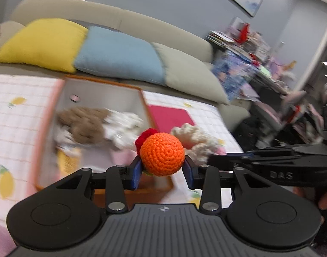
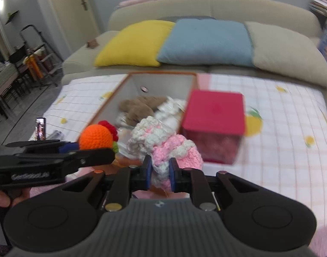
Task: Organize soft objects
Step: 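Carry the ball and hat over the box and open both tools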
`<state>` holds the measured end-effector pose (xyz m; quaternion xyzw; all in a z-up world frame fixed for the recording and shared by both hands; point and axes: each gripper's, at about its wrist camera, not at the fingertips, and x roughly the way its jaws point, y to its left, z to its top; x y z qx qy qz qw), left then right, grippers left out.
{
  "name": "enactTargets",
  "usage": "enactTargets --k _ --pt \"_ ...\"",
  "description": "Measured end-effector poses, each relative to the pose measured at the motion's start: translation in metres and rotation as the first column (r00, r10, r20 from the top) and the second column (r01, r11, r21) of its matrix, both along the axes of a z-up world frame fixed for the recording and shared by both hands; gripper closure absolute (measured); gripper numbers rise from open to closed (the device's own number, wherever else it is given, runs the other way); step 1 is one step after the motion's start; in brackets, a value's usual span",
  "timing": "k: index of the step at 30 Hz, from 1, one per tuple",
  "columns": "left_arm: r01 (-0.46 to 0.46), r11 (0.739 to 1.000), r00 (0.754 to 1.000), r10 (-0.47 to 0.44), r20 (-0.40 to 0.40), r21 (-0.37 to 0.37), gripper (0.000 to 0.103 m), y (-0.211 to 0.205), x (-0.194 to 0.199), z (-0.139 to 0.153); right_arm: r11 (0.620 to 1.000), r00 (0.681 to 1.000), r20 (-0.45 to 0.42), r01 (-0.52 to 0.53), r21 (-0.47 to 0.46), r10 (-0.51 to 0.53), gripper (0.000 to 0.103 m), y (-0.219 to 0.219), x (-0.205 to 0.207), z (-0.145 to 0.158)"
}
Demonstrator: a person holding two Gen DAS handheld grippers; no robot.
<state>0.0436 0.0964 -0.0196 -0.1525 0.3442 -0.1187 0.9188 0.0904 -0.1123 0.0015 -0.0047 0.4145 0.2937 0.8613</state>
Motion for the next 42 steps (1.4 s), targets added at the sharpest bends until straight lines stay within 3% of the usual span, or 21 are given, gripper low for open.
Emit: enactTargets --k 4,9,15,20,27,34,42 --pt "-0.038 0.997 0.999 0.04 -0.031 0.061 0.058 0.016 0.019 0.0 0.998 0.997 0.055 -0.061 -0.034 0.063 0.088 0.033 0.015 0.003" --pt "-0.023 0.983 0.998 0.033 -0.055 0.181 0.058 0.027 0.046 -0.008 0.985 0.987 0.093 -0.121 -0.122 0.132 0.088 0.072 0.042 -0.007" --pt "0.063 0.966 0.986 -0.022 -0.164 0.249 0.058 0.032 0.075 -0.036 0.957 0.973 0.082 -0.193 -0.218 0.215 0.088 0.106 0.068 -0.037" --pt "0.129 0.948 0.97 -0.059 -0.236 0.29 0.058 0.028 0.084 -0.056 0.944 0.975 0.019 -0.21 -0.255 0.222 0.088 0.112 0.081 -0.061" --pt "0.231 0.88 0.943 -0.098 -0.317 0.415 0.058 0.014 0.096 -0.069 0.919 0.967 -0.065 -0.254 -0.302 0.246 0.088 0.116 0.089 -0.084" --pt "0.281 0.859 0.91 -0.096 -0.403 0.428 0.058 0.015 0.103 -0.087 0.902 0.96 -0.107 -0.281 -0.328 0.26 0.086 0.121 0.091 -0.102" --pt "0.263 0.869 0.904 -0.07 -0.423 0.418 0.05 0.019 0.102 -0.097 0.868 0.946 -0.093 -0.323 -0.378 0.312 0.081 0.127 0.083 -0.11"
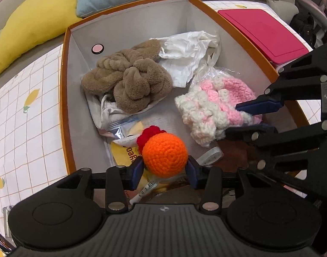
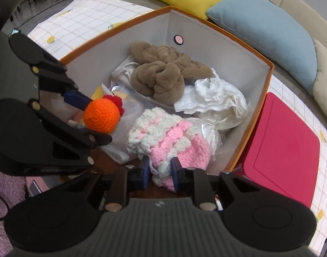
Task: Organize soft objects
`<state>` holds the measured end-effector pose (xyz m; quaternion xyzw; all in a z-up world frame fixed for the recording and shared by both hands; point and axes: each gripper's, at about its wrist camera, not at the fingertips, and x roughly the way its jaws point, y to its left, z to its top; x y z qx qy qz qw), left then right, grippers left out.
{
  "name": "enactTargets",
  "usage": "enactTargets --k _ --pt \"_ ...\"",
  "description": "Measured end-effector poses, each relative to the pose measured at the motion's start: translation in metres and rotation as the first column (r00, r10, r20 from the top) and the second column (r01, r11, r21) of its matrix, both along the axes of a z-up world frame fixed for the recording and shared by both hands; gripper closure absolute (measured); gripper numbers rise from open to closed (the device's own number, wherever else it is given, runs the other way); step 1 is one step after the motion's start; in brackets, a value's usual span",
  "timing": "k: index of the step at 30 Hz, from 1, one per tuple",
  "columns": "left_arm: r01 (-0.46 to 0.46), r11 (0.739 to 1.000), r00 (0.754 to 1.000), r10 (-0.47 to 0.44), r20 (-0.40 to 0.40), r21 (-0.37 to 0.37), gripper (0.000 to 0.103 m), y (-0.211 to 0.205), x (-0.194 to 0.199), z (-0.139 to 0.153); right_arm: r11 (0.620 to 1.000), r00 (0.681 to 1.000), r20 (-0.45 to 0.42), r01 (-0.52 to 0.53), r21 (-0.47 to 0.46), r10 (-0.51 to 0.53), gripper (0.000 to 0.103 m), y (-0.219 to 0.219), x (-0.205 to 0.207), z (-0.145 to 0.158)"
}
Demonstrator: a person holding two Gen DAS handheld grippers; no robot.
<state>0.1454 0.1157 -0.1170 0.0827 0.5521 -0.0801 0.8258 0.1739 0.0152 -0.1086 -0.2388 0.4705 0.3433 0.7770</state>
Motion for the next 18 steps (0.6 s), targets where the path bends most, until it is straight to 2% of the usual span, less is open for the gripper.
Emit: enactTargets --k 2,4,7,11,13,18 --pt "-0.003 1.0 1.0 0.003 0.009 -0.006 0.048 0.0 -0.001 0.002 1.0 1.0 -0.004 -0.007 0.001 0.007 0.08 -0.001 0.001 0.0" --pt "0.001 1.0 1.0 -0.001 0.019 -0.012 0.044 -0.002 -0.003 0.005 1.0 1.0 0.007 -0.018 -0.011 0.018 0.071 -0.001 0.001 0.002" --pt "0.008 1.0 0.999 -0.008 0.035 -0.005 0.042 -0.005 -0.005 0.01 0.999 0.999 0.027 -0.032 -0.025 0.033 0.067 -0.003 0.0 0.008" --pt "-0.017 0.999 0.997 0.015 0.078 0.033 0.024 -0.005 -0.012 0.024 0.999 0.997 0.066 -0.037 -0.026 0.039 0.051 -0.008 -0.001 0.025" --pt "-0.025 1.0 0.996 0.024 0.091 0.009 0.024 -0.003 -0.016 0.033 0.999 0.996 0.084 -0.031 -0.026 0.033 0.044 -0.012 0.0 0.035" --pt "-0.069 0.997 0.982 0.071 0.173 -0.019 0.022 0.001 -0.03 0.062 1.0 0.991 0.133 0.004 0.0 -0.004 0.035 -0.028 0.001 0.064"
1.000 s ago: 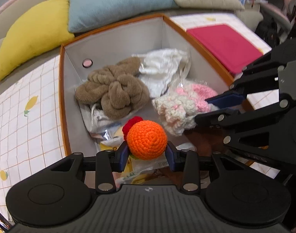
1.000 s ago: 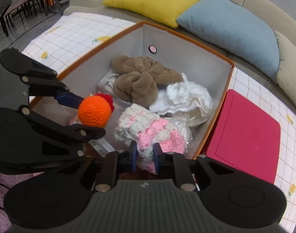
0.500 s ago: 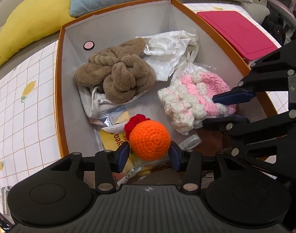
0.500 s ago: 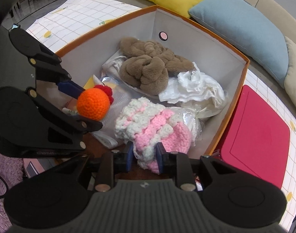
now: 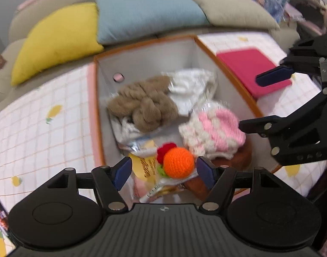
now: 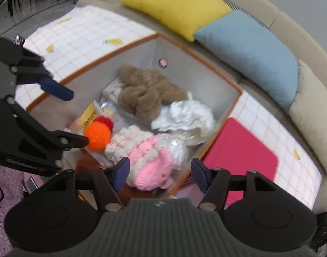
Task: Organize soft objects
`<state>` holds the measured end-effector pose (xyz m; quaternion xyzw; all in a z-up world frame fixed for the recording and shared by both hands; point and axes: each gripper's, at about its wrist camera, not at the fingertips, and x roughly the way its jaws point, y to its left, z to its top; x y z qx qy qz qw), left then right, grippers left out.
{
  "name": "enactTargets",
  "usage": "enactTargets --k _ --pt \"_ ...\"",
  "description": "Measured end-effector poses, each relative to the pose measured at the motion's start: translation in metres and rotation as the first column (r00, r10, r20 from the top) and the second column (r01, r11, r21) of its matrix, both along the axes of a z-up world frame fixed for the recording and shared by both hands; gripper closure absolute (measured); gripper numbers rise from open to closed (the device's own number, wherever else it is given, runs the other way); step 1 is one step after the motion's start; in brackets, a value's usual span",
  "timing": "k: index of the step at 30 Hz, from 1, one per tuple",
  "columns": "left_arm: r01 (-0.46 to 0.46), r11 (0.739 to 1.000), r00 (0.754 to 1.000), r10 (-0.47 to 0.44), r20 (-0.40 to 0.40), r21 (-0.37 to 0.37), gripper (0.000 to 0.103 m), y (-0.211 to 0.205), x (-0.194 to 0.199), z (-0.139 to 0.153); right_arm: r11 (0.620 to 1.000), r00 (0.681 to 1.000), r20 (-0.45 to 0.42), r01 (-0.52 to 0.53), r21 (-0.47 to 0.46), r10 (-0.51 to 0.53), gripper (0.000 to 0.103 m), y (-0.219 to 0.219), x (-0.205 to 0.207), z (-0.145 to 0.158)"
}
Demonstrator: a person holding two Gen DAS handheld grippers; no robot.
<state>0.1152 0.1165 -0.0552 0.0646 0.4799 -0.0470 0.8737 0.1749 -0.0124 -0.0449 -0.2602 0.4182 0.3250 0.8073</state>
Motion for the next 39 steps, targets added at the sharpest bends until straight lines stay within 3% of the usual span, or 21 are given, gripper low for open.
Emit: enactTargets --k 5,7,10,14,16,20,23,26,29,34,39 --pt "-0.045 0.997 0.987 0.053 0.152 -0.056 0.022 -0.001 -0.015 0.037 0.994 0.995 0.071 0.071 0.08 -0.076 0.032 -0.02 -0.003 0.036" --pt "-0.043 0.998 0.974 0.05 0.22 -0.036 0.022 -0.007 -0.022 0.051 0.986 0.987 0.102 0.112 0.126 -0.125 0.032 -0.031 -0.004 0.05" --pt "-0.059 0.998 0.939 0.049 0.342 0.018 0.022 -0.019 -0.033 0.069 0.965 0.969 0.141 0.174 0.197 -0.204 0.028 -0.048 -0.009 0.071" --pt "-0.055 0.998 0.884 0.045 0.466 0.009 0.022 -0.034 -0.048 0.091 0.934 0.94 0.192 0.221 0.282 -0.281 0.023 -0.071 -0.021 0.094" --pt "-0.045 0.999 0.859 0.048 0.51 -0.019 0.022 -0.039 -0.057 0.1 0.921 0.928 0.21 0.237 0.309 -0.309 0.017 -0.081 -0.028 0.101" --pt "-0.071 0.996 0.811 0.087 0.578 -0.05 0.022 -0.052 -0.067 0.105 0.893 0.9 0.227 0.282 0.35 -0.373 0.016 -0.101 -0.048 0.106" --pt "-0.116 0.991 0.756 0.129 0.642 -0.062 0.019 -0.061 -0.083 0.107 0.856 0.874 0.213 0.331 0.396 -0.436 0.014 -0.119 -0.069 0.108" --pt "-0.128 0.987 0.728 0.157 0.667 -0.093 0.014 -0.068 -0.097 0.107 0.814 0.84 0.205 0.379 0.439 -0.502 0.006 -0.135 -0.094 0.104" --pt "-0.127 0.988 0.736 0.152 0.66 -0.085 0.012 -0.077 -0.107 0.104 0.773 0.809 0.186 0.425 0.472 -0.558 0.005 -0.147 -0.118 0.097" --pt "-0.097 0.994 0.795 0.112 0.596 -0.058 0.005 -0.092 -0.118 0.092 0.697 0.761 0.132 0.491 0.523 -0.635 0.003 -0.158 -0.147 0.081" --pt "-0.116 0.988 0.833 0.152 0.532 -0.101 0.004 -0.095 -0.123 0.076 0.708 0.755 0.124 0.526 0.472 -0.644 0.003 -0.157 -0.158 0.061"
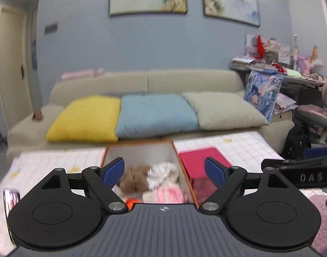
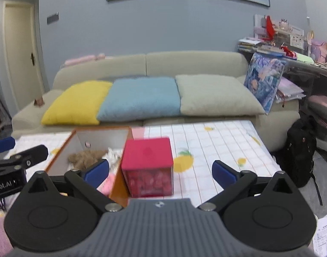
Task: Organize soft objects
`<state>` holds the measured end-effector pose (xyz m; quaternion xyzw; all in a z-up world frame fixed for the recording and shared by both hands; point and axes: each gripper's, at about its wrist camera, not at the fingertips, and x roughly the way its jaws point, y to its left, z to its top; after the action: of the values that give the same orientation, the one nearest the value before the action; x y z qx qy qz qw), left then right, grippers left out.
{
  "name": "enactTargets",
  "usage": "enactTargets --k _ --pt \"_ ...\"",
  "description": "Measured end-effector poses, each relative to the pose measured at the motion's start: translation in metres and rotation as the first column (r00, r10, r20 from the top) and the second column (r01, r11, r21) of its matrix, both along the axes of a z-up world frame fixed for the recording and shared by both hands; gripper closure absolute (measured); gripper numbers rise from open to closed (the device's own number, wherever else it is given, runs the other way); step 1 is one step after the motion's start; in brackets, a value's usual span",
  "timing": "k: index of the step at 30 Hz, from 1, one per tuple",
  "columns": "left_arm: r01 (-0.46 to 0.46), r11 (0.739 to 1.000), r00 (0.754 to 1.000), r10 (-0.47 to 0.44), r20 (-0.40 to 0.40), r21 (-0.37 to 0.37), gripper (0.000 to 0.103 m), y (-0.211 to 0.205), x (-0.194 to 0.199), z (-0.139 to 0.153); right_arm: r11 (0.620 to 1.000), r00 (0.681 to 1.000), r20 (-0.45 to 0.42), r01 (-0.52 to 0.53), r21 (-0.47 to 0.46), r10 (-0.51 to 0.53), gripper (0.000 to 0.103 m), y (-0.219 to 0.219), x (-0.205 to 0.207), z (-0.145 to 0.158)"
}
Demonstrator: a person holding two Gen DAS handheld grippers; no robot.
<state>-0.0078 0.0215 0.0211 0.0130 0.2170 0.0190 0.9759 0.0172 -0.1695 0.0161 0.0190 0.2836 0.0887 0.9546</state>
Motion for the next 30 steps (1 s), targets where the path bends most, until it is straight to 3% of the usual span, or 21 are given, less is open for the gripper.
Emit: enactTargets --k 3,8,13,17,30 --pt "-0.035 0.999 0.996 0.032 -0.082 -0.032 0.004 0.004 0.006 -0.012 1.0 1.0 -0.023 0.007 -0.022 -0.007 0.003 0.002 -0.004 -0.013" --pt "-0.078 0.994 0.986 0.066 -0.152 -0.076 0.004 0.007 0.005 -0.034 0.999 0.998 -0.066 0.009 -0.042 -0.012 0.003 0.007 -0.005 -0.031" --pt "-0.129 0.977 0.962 0.082 -0.261 -0.169 0.004 0.016 0.007 -0.057 0.997 0.993 -0.113 0.003 -0.077 -0.012 0.003 0.012 -0.005 -0.047" --pt "-0.119 0.984 0.953 0.076 -0.293 -0.13 0.004 0.007 0.005 -0.064 0.998 0.99 -0.134 0.026 -0.065 -0.035 0.003 0.007 -0.002 -0.05" --pt "-0.112 0.987 0.953 0.073 -0.293 -0.119 0.004 0.007 0.006 -0.063 0.997 0.991 -0.124 0.045 -0.065 -0.053 0.003 0.005 -0.003 -0.049"
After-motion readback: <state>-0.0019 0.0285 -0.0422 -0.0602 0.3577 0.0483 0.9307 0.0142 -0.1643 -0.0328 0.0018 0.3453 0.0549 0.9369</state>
